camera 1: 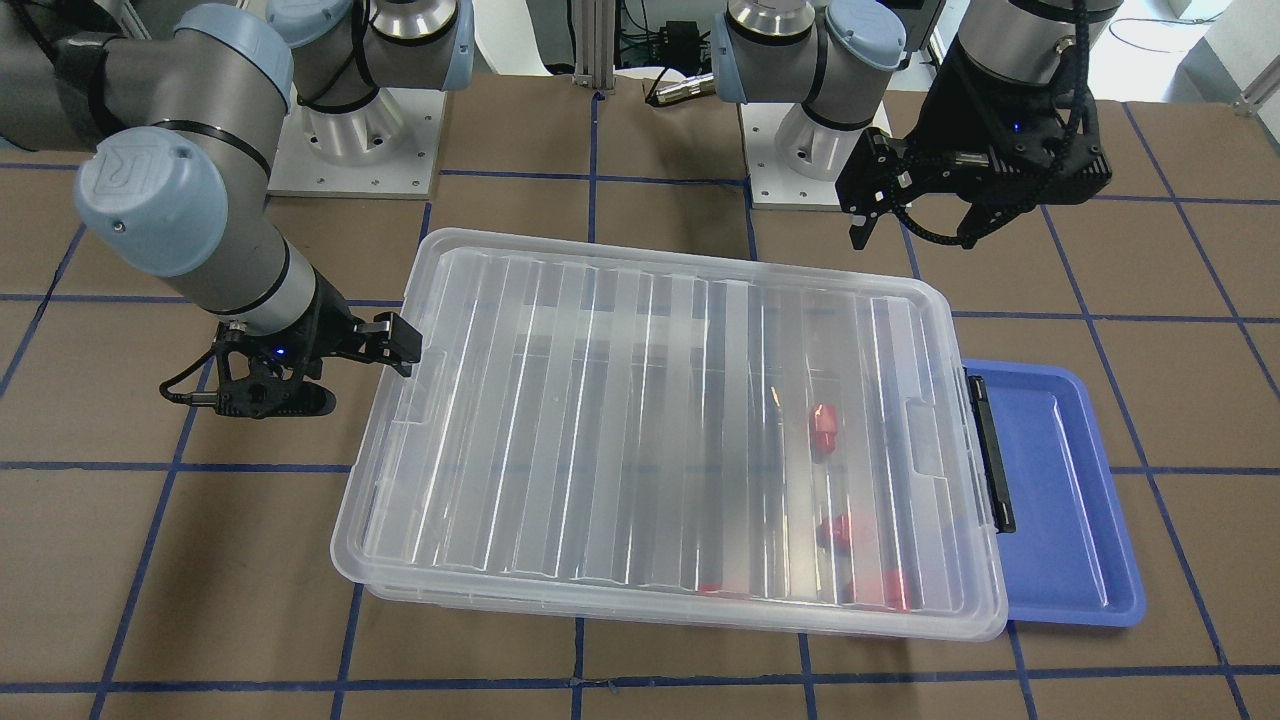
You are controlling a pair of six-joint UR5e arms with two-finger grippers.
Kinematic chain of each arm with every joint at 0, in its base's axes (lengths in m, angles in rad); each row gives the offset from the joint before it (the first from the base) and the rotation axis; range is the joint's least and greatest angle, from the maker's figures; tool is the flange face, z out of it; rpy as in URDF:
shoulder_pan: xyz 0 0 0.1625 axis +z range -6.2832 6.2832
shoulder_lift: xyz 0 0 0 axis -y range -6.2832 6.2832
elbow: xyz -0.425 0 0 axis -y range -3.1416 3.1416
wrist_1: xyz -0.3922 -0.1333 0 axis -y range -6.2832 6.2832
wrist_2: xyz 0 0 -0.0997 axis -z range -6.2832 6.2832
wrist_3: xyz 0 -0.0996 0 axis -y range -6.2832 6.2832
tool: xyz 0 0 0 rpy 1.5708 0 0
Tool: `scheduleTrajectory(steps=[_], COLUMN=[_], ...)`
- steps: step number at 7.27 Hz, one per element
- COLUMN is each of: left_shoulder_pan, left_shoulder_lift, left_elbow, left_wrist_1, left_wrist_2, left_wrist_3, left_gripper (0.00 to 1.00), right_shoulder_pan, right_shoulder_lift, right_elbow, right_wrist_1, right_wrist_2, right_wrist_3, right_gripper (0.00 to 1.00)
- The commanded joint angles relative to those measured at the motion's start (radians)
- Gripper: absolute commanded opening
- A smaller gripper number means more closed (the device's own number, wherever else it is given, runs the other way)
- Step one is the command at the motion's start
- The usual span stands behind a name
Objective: Place red block in blue tray from box
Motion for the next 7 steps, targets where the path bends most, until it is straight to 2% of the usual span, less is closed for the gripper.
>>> scheduleTrajectory(steps=[1,5,7], left_shoulder_pan=[0.000,0.000,0.000], left_shoulder_lift=[0.000,0.000,0.000], left_elbow=[-0.001,-0.001,-0.001], left_wrist_1=[0.000,0.000,0.000], left_wrist_2=[0.000,0.000,0.001], left_wrist_3=[0.000,0.000,0.000], left_gripper=[1.00,1.00,1.00], right_shoulder_pan=[-0.008,-0.012,-0.021], right_shoulder_lift=[0.002,0.003,0.016], right_elbow=[-0.007,-0.007,-0.011], right_wrist_1=[0.000,-0.005,-0.006], right_wrist_2=[-0.013,-0.019,-0.057], right_wrist_3=[-0.051,-0.127,-0.169], right_gripper=[1.00,1.00,1.00])
